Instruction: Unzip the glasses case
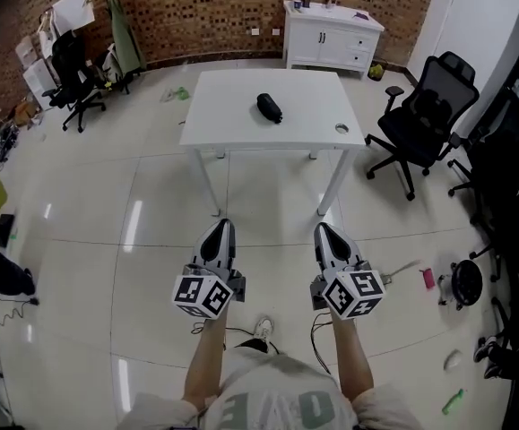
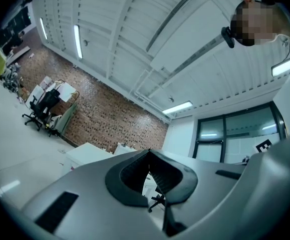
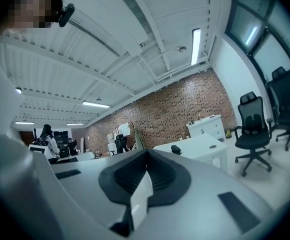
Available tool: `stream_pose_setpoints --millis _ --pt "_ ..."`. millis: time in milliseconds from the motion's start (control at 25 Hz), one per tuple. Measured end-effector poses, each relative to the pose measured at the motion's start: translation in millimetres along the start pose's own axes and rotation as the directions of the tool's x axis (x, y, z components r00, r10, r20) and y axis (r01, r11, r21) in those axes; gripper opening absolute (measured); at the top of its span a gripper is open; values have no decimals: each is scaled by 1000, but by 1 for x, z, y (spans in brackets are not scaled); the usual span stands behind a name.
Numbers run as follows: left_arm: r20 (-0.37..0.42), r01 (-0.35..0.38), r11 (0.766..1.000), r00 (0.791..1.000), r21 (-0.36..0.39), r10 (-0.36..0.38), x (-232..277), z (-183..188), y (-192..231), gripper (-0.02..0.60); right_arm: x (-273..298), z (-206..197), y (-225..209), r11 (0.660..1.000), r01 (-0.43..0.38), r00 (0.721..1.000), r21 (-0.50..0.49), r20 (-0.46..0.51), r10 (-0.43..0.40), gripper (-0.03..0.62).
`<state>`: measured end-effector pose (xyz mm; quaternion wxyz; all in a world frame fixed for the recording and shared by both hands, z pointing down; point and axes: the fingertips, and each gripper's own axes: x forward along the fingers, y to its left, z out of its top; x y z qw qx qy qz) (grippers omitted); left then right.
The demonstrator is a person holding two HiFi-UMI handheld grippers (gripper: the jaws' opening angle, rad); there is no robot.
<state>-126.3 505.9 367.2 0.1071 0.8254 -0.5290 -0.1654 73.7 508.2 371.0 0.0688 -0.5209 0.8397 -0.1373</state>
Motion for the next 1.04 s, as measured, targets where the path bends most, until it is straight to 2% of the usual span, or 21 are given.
stream_pose_setpoints --millis 120,240,440,560,1040 --pt "-5 -20 998 1000 52 21 -33 3 -30 -8 -40 4 16 999 1 1000 -49 21 0 0" --pt "-1 -28 997 1000 73 29 -60 5 -60 -8 -79 6 33 996 -5 999 -87 34 8 0" --pt "-26 15 993 1000 117 -12 -82 5 -89 -8 -112 5 50 995 -3 999 -101 52 9 0" --pt "-34 29 992 999 125 -25 -87 4 -93 -8 -118 3 55 996 8 998 -87 62 -2 0" --pt "-40 53 987 998 152 -48 -82 12 -89 -8 -107 7 73 991 4 997 -137 73 6 0"
